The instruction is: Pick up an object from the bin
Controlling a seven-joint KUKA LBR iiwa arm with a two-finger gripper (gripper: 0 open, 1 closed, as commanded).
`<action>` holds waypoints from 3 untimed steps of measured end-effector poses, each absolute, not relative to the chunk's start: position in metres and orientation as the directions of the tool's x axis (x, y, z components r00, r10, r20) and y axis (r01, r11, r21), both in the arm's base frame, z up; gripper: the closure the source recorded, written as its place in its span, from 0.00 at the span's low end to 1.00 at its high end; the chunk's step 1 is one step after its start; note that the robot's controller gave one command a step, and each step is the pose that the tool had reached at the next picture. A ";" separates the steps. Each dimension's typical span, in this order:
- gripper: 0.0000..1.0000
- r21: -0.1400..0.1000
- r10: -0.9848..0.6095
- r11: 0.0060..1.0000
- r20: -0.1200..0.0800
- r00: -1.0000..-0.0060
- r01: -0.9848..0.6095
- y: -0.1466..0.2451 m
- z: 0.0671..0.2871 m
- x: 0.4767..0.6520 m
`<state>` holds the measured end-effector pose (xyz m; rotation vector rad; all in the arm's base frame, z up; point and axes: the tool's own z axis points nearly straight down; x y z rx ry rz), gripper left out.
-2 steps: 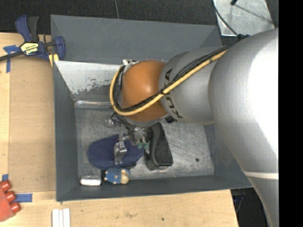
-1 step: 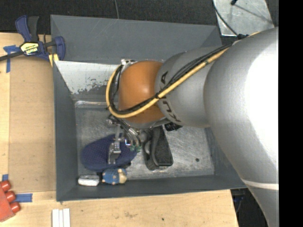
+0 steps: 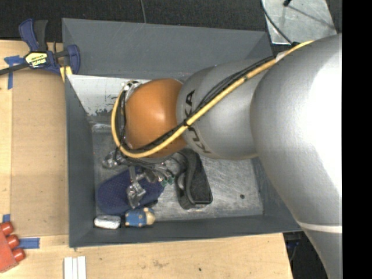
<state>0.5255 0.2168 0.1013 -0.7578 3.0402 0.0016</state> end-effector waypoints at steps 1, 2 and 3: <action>0.00 -0.012 -0.743 0.668 -0.038 -0.668 -0.744 0.213 0.088 0.508; 0.00 -0.034 -0.970 0.242 -0.038 -0.241 -0.970 0.220 0.081 0.498; 1.00 -0.032 -0.970 0.243 -0.037 -0.242 -0.969 0.220 0.082 0.497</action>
Offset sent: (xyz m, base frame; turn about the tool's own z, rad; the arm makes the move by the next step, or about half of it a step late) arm -0.0374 -0.0137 -0.0313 -0.3843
